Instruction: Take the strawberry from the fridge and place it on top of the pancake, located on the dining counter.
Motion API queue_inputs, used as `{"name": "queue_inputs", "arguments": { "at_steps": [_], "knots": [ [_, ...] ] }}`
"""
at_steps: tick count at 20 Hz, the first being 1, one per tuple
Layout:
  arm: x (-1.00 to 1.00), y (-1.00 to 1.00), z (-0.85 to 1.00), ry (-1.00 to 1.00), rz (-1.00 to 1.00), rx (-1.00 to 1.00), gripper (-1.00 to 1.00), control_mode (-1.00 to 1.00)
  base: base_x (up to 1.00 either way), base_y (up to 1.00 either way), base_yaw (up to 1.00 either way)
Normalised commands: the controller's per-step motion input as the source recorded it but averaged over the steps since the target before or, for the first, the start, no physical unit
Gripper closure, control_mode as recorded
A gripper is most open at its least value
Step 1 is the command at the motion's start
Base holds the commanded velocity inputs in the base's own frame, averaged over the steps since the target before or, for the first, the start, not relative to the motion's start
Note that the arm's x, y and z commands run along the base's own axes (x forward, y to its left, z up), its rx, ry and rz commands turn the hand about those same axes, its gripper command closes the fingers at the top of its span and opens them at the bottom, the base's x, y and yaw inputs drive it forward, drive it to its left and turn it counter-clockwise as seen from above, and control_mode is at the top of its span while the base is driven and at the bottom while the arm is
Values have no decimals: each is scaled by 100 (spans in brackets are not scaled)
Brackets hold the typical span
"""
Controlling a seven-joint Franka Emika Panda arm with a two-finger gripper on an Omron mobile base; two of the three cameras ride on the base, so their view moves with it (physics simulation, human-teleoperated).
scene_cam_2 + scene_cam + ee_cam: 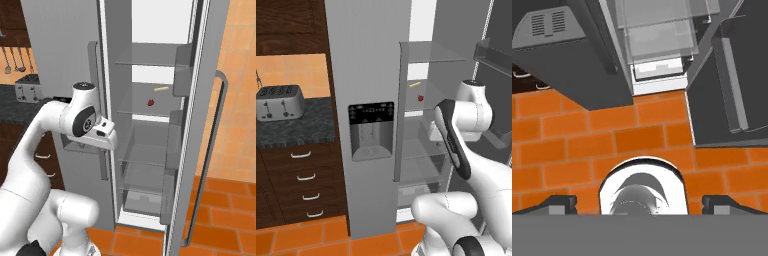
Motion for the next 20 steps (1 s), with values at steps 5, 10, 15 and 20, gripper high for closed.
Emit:
{"name": "queue_inputs", "arguments": {
  "at_steps": [5,10,15,20],
  "knots": [
    [-90,25,47,0,6,0,-100,-100,0,0,0],
    [-71,49,18,-2,8,-9,-100,-100,0,0,0],
    [-15,19,-5,0,5,-2,-100,-100,0,0,0],
    [0,0,-3,0,0,0,-100,-100,0,0,0]
  ]
}}
